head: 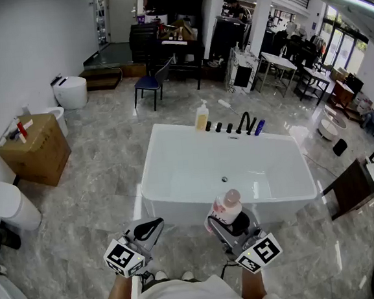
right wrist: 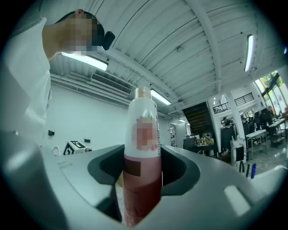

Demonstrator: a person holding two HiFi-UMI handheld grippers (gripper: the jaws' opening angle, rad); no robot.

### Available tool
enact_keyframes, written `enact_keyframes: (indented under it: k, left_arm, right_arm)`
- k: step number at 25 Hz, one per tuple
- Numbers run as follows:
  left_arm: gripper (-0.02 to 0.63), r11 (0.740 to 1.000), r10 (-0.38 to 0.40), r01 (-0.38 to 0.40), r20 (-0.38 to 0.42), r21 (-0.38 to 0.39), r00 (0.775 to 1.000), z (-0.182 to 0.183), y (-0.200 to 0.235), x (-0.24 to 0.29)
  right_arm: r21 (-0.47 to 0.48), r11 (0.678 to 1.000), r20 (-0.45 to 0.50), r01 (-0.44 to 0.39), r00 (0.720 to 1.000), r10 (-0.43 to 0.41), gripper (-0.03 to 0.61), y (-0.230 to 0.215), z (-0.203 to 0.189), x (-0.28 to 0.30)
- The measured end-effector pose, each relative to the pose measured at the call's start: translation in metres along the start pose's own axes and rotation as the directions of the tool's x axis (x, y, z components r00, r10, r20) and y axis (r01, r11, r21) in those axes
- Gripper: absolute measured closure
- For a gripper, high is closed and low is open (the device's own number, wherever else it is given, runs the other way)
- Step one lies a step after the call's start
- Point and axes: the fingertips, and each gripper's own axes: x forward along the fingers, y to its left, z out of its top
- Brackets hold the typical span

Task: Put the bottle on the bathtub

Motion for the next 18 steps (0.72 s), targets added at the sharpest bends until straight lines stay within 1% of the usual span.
enact_keyframes:
  k: [3, 6, 8, 15, 18]
  left_arm:
    - [0.612, 1.000, 0.006, -0.006, 0.008, 0.025, 1.000, 0.004, 0.009, 0.003]
    - [0.612, 0.999, 0.011, -0.013, 0.049, 0.034, 0.999, 0.015, 0.017, 0.003]
    - [0.612, 0.999, 0.016, -0.018, 0.061, 0.032, 0.998, 0.022, 0.022, 0.001]
    - [0.612, 0.999, 0.019, -0.021, 0.066, 0.034, 0.998, 0.023, 0.019, 0.001]
    - [0.612, 0.999, 0.027, -0.029, 0.055, 0.034, 0.998, 0.019, 0.026, -0.008]
  right_arm:
    - [-0.006, 1.000, 0.014, -0.019, 1.000, 0.019, 0.337, 0.001, -0.001, 0.010]
    - [-0.019, 0.999, 0.012, -0.030, 0.999, 0.030, 0.336, 0.002, -0.002, 0.019]
    - [-0.017, 0.999, 0.013, -0.033, 0.999, 0.033, 0.336, 0.004, 0.000, 0.025]
    - [-0.004, 0.999, 0.005, -0.038, 0.999, 0.038, 0.336, 0.005, -0.003, 0.025]
    - [0.001, 0.999, 0.000, -0.053, 0.999, 0.053, 0.334, 0.016, -0.008, 0.033]
